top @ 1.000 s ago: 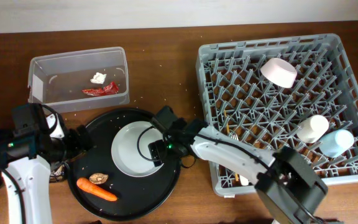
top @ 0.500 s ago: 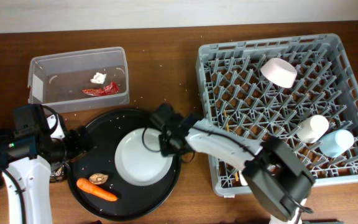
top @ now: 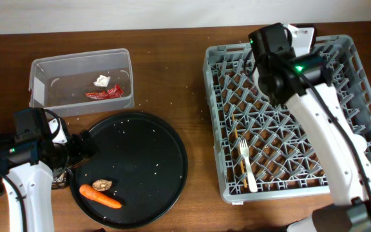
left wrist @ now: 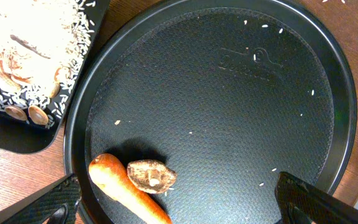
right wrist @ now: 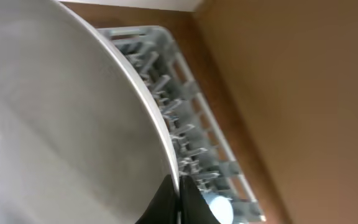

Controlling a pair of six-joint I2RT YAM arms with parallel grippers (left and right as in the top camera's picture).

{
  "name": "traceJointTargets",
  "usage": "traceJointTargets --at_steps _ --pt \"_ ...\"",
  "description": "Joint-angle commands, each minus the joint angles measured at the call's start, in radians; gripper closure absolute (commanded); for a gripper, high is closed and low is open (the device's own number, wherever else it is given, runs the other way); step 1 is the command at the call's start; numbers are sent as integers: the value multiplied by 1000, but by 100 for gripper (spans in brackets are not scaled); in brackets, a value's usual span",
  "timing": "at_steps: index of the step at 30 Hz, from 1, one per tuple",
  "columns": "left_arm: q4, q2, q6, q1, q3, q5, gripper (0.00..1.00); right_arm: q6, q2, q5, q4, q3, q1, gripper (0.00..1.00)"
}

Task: Sort waste into correct bins and load items into the dishwasher rack
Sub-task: 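Stand the white plate upright in the rack's left side, release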

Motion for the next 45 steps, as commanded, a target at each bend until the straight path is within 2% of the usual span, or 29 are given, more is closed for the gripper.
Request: traceJointTargets --at_steps 1,5,8,15,17,18,19,20,27,28,29,30,31,33,34,37,41,42,45 --pt "1 -12 2 5 -8 10 1 88 47 155 0 -43 -5 96" --pt "3 -12 2 5 -8 10 1 171 122 98 7 -155 11 96" --pt "5 -12 2 5 -8 10 1 170 127 -21 56 -200 33 96" --pt "8 -12 2 5 -8 10 1 169 126 -152 95 -176 137 96" --pt "8 -12 2 5 -8 10 1 162 125 -293 87 -136 198 90" --pt "8 -12 2 5 -8 10 1 158 125 -340 78 -123 230 81" --pt "8 -12 2 5 -8 10 1 158 125 -344 65 -117 266 21" --pt "8 -12 2 5 -8 10 1 158 122 -345 55 -115 285 1" --pt "7 -12 2 5 -8 10 1 165 -43 -451 -4 -108 319 1" --pt "7 -12 2 5 -8 10 1 197 -68 -444 -11 -108 305 3" --pt "7 -12 2 5 -8 10 1 216 -85 -433 -11 -108 282 11" --pt "7 -12 2 5 -8 10 1 218 -102 -418 -7 -108 239 33" --pt "7 -12 2 5 -8 10 1 218 -111 -419 -6 -108 177 59" --pt "7 -12 2 5 -8 10 1 218 -108 -444 -25 -108 18 86" --pt "7 -12 2 5 -8 10 1 218 -106 -496 -45 -108 -101 90" --pt "7 -12 2 5 -8 10 1 174 -94 -612 -52 -110 -300 90" --pt "7 -12 2 5 -8 10 1 -57 -2 -874 -44 -121 -372 89" --pt "7 -12 2 5 -8 10 1 -147 41 -1026 -40 -121 -372 89" --pt "6 -12 2 5 -8 10 1 -564 103 -1579 -65 -121 -372 89"
